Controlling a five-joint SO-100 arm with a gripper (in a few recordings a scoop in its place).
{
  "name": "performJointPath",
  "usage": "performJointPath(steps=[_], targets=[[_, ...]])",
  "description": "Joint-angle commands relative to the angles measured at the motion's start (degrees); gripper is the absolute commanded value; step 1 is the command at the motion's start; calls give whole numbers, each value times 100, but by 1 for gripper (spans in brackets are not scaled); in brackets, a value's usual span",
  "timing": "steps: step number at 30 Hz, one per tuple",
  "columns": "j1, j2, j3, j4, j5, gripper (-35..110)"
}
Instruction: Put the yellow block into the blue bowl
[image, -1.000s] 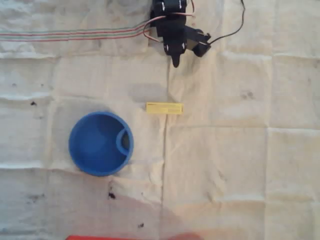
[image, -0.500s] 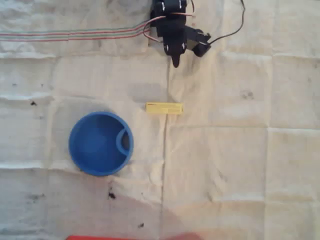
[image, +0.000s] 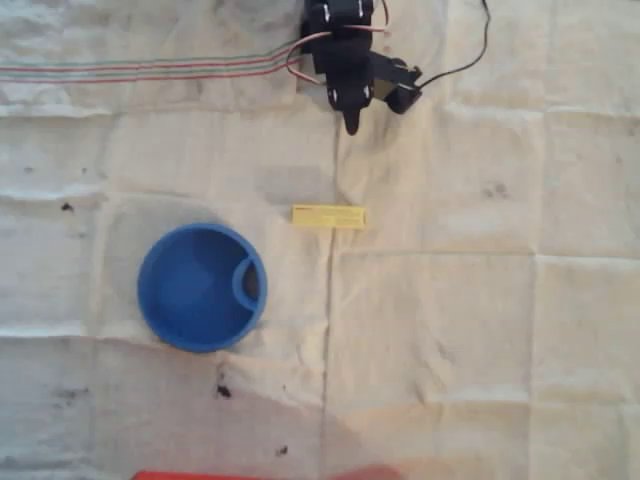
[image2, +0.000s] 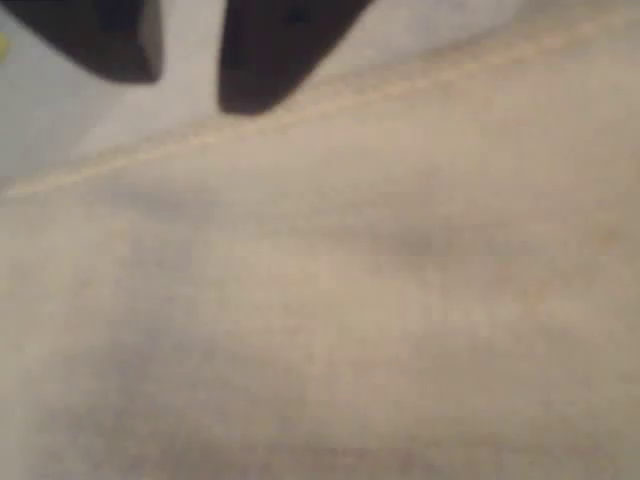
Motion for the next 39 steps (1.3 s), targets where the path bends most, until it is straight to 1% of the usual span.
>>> performJointPath(steps=[1,6,13,17,19,25,35,39], targets=[[18,589,396,-105,26,0],[44,580,44,-123,18,0],[-26,483,-1714,-132,18,0],[-26,387,-2355,-132,18,0],[-26,53,-2584,-132,18,0],[-18,-2030,-3568,-88,26,0],[53,-6319,-6715,-26,70,0],[53,-7761,-7629,396,79,1]])
